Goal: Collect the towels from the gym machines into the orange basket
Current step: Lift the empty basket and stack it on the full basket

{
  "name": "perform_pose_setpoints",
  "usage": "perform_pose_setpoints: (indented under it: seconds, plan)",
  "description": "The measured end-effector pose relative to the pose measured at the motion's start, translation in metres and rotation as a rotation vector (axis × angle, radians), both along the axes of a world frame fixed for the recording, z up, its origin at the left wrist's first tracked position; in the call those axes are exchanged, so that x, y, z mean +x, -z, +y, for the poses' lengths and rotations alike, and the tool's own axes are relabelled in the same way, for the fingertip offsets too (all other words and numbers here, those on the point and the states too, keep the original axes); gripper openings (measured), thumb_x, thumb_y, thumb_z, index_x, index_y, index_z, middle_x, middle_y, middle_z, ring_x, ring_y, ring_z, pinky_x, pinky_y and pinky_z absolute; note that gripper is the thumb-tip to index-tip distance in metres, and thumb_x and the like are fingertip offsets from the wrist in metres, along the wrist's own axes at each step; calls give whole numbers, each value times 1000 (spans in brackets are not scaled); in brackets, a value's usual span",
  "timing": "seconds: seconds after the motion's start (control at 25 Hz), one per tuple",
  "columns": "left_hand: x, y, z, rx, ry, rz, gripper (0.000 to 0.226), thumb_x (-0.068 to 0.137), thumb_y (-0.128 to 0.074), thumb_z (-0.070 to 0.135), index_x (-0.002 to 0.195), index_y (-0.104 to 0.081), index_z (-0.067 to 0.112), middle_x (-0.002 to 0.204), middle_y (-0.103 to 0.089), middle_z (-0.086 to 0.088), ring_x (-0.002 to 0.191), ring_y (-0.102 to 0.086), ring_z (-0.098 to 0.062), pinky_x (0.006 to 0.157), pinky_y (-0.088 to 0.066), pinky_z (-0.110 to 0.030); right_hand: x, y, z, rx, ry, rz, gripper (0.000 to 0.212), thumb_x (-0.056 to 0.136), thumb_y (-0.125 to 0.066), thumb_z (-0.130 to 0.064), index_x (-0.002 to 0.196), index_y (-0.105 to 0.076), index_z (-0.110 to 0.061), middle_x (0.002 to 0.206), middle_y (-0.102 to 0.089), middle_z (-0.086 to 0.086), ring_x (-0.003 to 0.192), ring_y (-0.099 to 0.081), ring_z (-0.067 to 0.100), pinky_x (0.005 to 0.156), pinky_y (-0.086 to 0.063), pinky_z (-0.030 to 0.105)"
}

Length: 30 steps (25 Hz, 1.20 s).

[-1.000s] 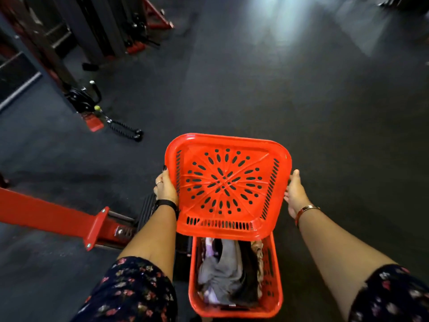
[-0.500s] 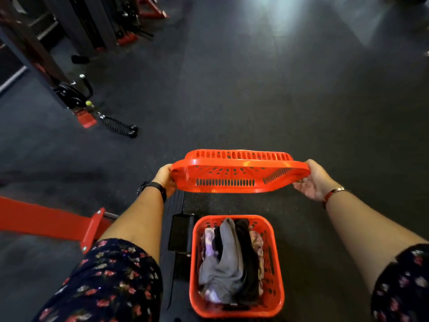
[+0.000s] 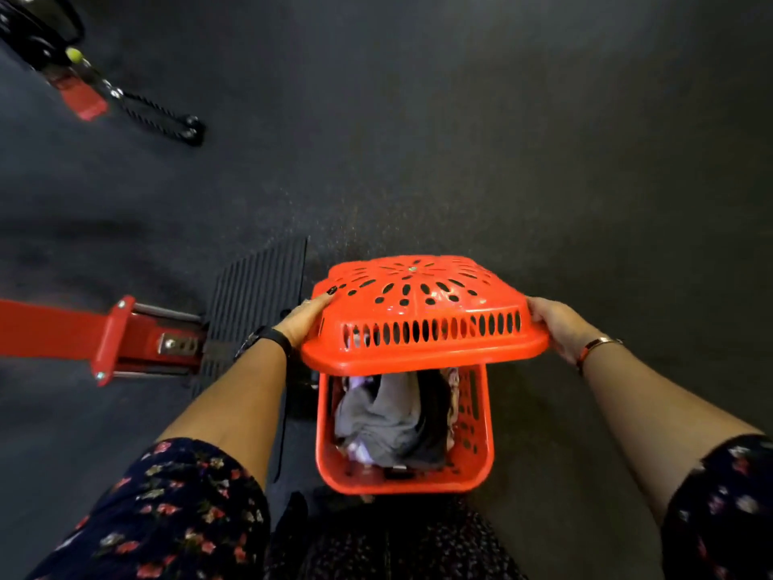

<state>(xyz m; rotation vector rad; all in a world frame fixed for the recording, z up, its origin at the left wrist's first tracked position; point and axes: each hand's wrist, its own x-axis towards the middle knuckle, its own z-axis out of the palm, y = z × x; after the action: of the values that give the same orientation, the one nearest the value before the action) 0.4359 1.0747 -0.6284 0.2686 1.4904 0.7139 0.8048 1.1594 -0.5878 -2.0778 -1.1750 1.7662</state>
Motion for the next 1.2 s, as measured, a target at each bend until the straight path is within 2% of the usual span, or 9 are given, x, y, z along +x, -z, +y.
perform_pose_setpoints:
  seconds: [0.12, 0.24, 0.32, 0.4, 0.44, 0.56, 0.92, 1.04, 1.2]
  plan:
    - [10, 50, -18, 74, -56, 92, 31, 83, -67, 21, 107, -48, 18, 109, -60, -7, 105, -58, -26, 94, -48, -40, 17, 52, -23, -55, -17, -30, 69, 78, -30, 10, 135, -54, -20, 75, -68, -3, 50, -58, 6, 43, -43, 16]
    - [9, 121, -55, 56, 143, 209, 92, 57, -73, 58, 133, -47, 13, 146, -39, -10, 132, -44, -25, 115, -32, -43, 20, 91, -58, -65, 61, -10, 67, 87, -35, 12, 146, -38, -19, 122, -57, -1, 79, -60, 10, 50, -49, 12]
    - [17, 135, -79, 36, 250, 330, 103, 59, -63, 71, 142, -44, 13, 154, -25, -16, 140, -33, -27, 119, -24, -44, 23, 115, -82, -60, 51, -15, 66, 89, -38, 13, 147, -34, -18, 135, -48, -3, 110, -57, 17, 79, -54, 16]
    - [29, 121, -92, 38, 291, 404, 98, 63, -55, 69, 145, -41, 17, 158, -14, -16, 146, -22, -25, 122, -17, -41, 28, 133, -102, -23, -45, -32, 68, 88, -41, 11, 146, -34, -24, 150, -37, -2, 138, -36, 19, 115, -32, 33]
    - [36, 114, -95, 41, 296, 418, 99, 63, -53, 70, 148, -36, 21, 161, -8, -12, 148, -16, -22, 123, -12, -37, 32, 141, -108, -17, -92, -46, 71, 87, -42, 10, 146, -33, -28, 155, -29, -1, 145, -25, 19, 120, -20, 39]
    - [51, 114, -109, 4, 275, 458, 110, 57, -49, 72, 152, -26, 22, 163, 1, -3, 149, -11, -19, 120, -10, -30, 38, 147, -123, -73, -159, -91, 73, 88, -42, 8, 149, -29, -30, 161, -11, -3, 148, -8, 17, 121, -8, 37]
    - [68, 131, -124, -62, 218, 513, 105, 63, -46, 67, 151, -29, 13, 163, -3, -6, 150, -4, -25, 123, -5, -41, 39, 161, -153, -169, -53, -30, 70, 92, -35, 7, 149, -27, -33, 163, 0, -4, 149, -6, 21, 120, -15, 46]
    - [70, 135, -122, -80, 170, 475, 110, 58, -44, 72, 150, -31, 12, 162, -6, -8, 149, -6, -27, 122, -8, -45, 35, 163, -151, -245, 167, 86, 56, 100, -41, -28, 152, -23, -23, 160, -16, 1, 147, -18, 24, 118, -17, 46]
    - [71, 155, -132, -97, 84, 429, 111, 58, -53, 74, 148, -35, 11, 160, -14, -12, 148, -13, -30, 122, -11, -46, 34, 177, -149, -267, 182, 177, 88, 78, -46, -73, 152, -13, -37, 159, -10, -12, 142, -23, 14, 119, -17, 48]
